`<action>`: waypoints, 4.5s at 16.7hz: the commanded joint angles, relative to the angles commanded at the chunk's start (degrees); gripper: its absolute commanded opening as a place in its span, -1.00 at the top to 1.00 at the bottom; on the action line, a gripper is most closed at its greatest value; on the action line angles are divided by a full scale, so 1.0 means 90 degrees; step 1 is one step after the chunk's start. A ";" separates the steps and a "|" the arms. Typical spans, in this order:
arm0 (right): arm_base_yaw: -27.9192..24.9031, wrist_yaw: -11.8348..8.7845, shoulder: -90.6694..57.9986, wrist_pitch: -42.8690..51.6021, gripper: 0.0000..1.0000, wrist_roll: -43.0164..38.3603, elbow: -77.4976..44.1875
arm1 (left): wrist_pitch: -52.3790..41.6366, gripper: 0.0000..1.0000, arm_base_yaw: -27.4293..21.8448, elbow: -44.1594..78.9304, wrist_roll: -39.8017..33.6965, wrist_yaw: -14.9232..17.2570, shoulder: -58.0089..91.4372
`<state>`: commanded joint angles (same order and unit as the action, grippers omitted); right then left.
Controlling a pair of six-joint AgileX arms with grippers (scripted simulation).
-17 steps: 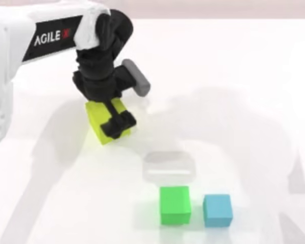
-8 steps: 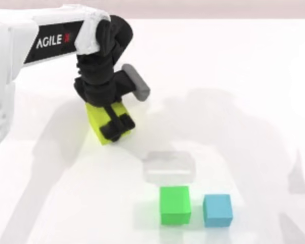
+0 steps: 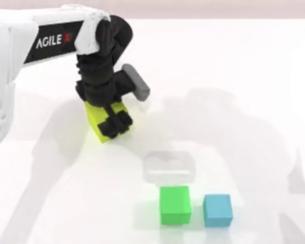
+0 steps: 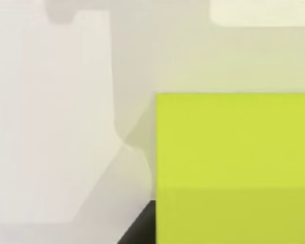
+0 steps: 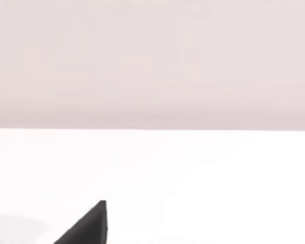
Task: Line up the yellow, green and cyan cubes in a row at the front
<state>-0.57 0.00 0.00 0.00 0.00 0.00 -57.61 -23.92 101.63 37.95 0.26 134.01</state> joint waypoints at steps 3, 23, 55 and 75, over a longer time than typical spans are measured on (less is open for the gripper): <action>0.0000 0.0000 0.0000 0.0000 -1.00 0.0000 0.0000 | 0.0000 1.00 0.0000 0.0000 0.0000 0.0000 0.0000; 0.0000 0.0000 0.0000 0.0000 -1.00 0.0000 0.0000 | -0.1529 1.00 0.0069 0.1125 -0.0006 0.0018 -0.0418; 0.0000 0.0000 0.0000 0.0000 -1.00 0.0000 0.0000 | 0.1245 1.00 -0.2039 -0.4809 0.1138 0.0012 -0.3570; 0.0000 0.0000 0.0000 0.0000 -1.00 0.0000 0.0000 | 0.1249 -1.00 -0.2039 -0.4812 0.1138 0.0012 -0.3568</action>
<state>-0.57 0.00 0.00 0.00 0.00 0.00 -46.37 -42.27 58.32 48.19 0.36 101.90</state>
